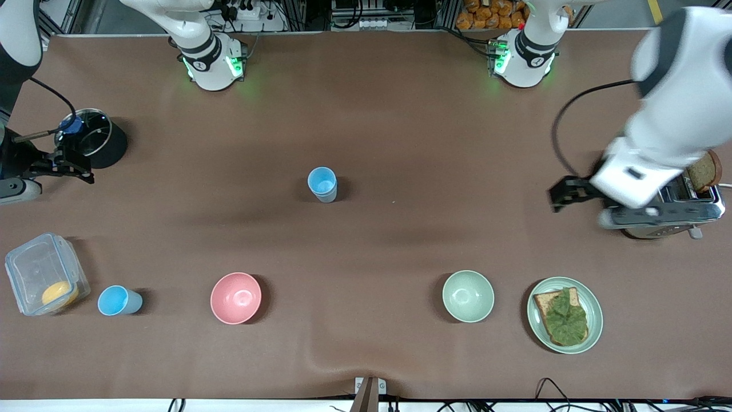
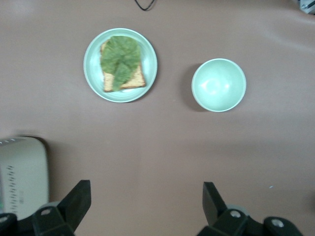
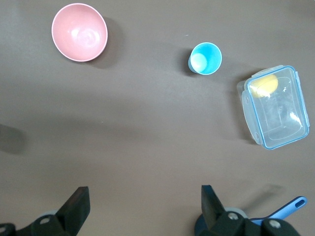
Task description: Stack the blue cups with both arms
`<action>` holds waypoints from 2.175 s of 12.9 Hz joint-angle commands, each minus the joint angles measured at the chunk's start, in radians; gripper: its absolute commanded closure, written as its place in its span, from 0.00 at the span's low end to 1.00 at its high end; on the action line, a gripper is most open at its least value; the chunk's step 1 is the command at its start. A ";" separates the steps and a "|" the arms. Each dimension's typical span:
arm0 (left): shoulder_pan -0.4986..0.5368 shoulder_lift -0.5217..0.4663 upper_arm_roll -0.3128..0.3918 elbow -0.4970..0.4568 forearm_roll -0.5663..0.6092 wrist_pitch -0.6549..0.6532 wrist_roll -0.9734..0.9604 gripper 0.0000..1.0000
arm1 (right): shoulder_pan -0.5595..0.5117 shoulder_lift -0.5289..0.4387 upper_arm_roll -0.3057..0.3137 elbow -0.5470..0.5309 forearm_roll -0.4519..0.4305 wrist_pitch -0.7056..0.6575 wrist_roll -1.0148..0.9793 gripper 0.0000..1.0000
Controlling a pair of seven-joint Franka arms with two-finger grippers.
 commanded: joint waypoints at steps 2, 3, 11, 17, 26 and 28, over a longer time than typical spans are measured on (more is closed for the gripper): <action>0.025 -0.038 -0.013 -0.033 -0.015 -0.032 0.045 0.00 | 0.008 0.004 -0.002 0.019 -0.019 -0.018 0.004 0.00; 0.025 -0.047 -0.011 -0.033 -0.013 -0.035 0.045 0.00 | 0.008 0.004 -0.002 0.019 -0.019 -0.018 0.003 0.00; 0.054 -0.083 -0.018 -0.025 -0.013 -0.063 0.106 0.00 | 0.009 0.004 -0.002 0.019 -0.024 -0.016 0.000 0.00; 0.019 -0.113 0.050 -0.027 -0.018 -0.093 0.152 0.00 | 0.000 0.007 -0.007 0.016 -0.022 -0.016 -0.008 0.00; -0.064 -0.178 0.196 -0.090 -0.068 -0.152 0.238 0.00 | 0.011 0.006 -0.007 0.019 -0.024 -0.015 0.001 0.00; -0.063 -0.179 0.196 -0.088 -0.068 -0.156 0.238 0.00 | 0.014 0.006 -0.004 0.025 -0.024 -0.013 0.001 0.00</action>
